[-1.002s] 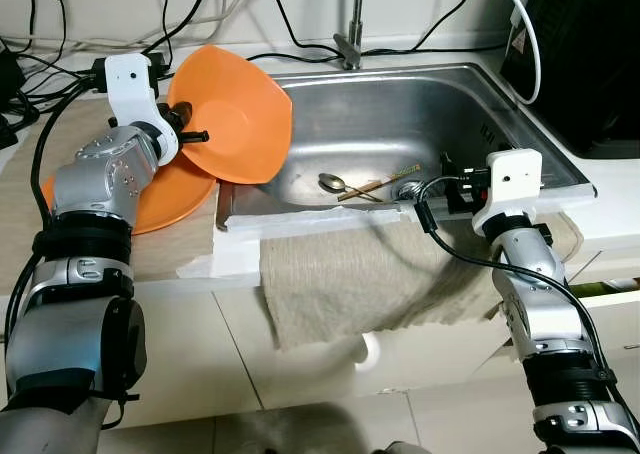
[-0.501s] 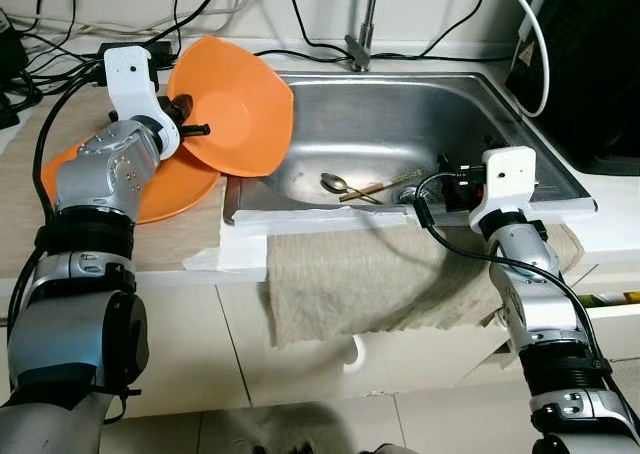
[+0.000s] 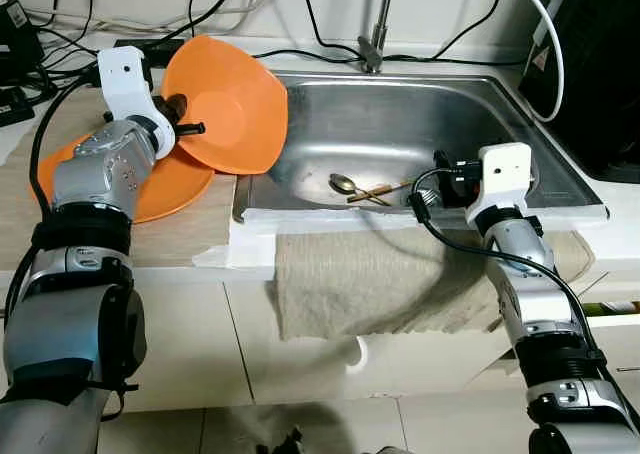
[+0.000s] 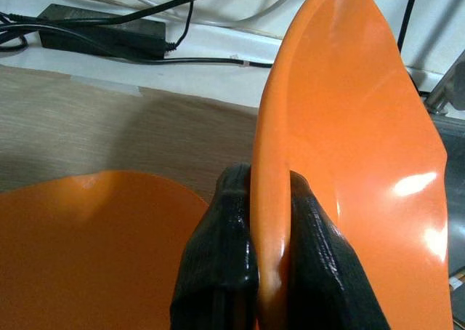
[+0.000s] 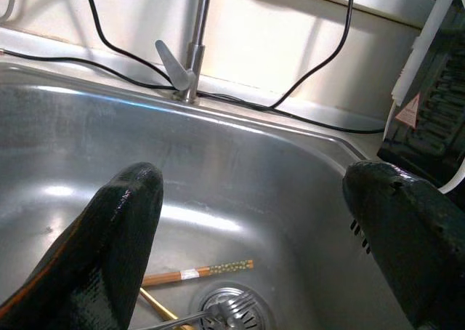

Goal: Kitchen organization

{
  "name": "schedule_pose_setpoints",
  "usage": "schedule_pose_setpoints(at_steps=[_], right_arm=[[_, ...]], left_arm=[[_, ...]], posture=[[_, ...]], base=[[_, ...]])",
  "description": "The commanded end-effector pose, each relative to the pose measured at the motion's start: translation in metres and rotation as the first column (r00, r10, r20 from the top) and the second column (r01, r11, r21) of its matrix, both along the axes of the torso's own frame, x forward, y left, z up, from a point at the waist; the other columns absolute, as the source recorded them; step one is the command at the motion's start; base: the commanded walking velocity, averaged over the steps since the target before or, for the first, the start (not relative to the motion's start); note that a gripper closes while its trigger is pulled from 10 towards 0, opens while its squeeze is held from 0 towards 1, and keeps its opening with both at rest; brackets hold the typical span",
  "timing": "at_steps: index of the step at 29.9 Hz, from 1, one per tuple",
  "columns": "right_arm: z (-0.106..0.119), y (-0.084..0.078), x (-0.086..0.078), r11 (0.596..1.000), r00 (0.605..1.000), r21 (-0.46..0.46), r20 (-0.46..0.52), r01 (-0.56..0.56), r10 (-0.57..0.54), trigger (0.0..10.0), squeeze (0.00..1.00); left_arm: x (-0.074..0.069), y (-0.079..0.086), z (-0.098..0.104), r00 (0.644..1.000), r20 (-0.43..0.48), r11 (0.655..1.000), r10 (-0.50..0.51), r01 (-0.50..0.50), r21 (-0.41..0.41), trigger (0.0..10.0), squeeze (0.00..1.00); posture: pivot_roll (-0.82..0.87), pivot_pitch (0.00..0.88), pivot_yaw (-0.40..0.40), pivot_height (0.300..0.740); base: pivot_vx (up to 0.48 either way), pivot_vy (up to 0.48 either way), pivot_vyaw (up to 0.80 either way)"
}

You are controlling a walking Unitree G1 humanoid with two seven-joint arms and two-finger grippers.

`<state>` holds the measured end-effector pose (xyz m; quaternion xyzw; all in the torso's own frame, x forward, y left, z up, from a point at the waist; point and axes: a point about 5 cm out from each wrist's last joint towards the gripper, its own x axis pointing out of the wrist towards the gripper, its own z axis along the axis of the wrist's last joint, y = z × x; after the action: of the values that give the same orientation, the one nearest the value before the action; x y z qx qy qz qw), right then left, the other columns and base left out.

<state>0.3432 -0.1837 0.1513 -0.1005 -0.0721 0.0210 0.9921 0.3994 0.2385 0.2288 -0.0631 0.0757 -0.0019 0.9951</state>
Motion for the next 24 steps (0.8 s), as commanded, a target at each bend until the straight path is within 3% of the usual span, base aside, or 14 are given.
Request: schedule_pose_setpoints(at_steps=[1, 24], right_arm=[[0.0023, -0.0008, 0.0023, 1.0, 1.0, 0.0, 0.009, 0.007, -0.007, 10.0, 0.0], [0.0044, 0.0019, 0.011, 1.0, 1.0, 0.0, 0.006, 0.008, -0.008, 10.0, 0.0]], left_arm=[[-0.002, 0.0047, -0.015, 0.997, -0.08, 0.999, 0.025, -0.022, 0.034, 0.0, 0.0], [0.0022, 0.0055, -0.0124, 0.996, -0.079, 0.999, 0.029, -0.027, 0.034, 0.0, 0.0]], posture=[[0.0, 0.0, -0.049, 0.74], [-0.03, 0.0, -0.013, 0.74]], base=[[0.0, 0.0, 0.0], [0.0, 0.0, 0.0]])
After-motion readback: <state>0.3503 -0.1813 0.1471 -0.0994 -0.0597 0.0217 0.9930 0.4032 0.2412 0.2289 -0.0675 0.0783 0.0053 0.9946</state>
